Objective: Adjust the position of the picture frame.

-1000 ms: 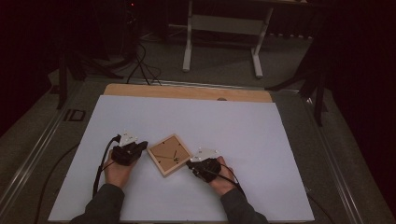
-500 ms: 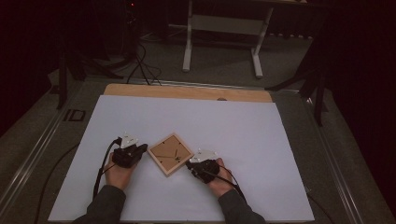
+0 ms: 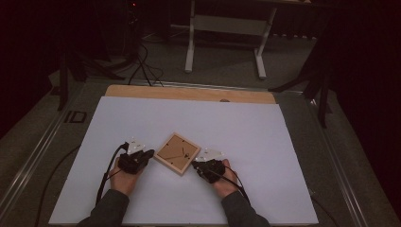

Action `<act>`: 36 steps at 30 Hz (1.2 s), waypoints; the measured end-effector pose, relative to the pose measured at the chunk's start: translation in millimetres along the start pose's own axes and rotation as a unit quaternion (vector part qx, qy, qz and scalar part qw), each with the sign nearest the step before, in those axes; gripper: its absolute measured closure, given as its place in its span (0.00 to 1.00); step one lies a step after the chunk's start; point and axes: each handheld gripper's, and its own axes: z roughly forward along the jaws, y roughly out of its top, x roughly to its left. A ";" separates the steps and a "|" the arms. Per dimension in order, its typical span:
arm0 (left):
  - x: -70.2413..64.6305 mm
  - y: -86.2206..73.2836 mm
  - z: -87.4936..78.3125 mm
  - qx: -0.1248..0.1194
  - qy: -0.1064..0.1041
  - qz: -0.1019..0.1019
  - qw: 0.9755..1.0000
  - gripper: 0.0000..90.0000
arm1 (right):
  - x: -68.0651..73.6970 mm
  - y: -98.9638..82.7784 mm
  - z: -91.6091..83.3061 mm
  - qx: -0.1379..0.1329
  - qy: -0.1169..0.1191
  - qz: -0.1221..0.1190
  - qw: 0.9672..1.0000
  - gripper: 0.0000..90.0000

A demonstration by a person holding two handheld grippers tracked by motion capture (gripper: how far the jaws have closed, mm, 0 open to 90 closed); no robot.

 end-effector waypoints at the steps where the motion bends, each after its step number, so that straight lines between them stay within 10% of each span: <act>1: -2.6 -0.3 1.6 0.003 -0.005 0.005 1.000 1.00 | -1.6 -0.4 -0.3 0.000 -0.002 0.002 1.000 1.00; 24: -27.1 1.4 2.6 0.012 -0.025 0.033 0.999 1.00 | 10.4 -11.2 -25.4 0.032 0.000 -0.005 0.999 1.00; 36: -29.7 5.6 6.0 0.010 -0.028 0.021 0.999 1.00 | -5.6 -11.7 -20.3 0.026 -0.006 0.026 0.999 1.00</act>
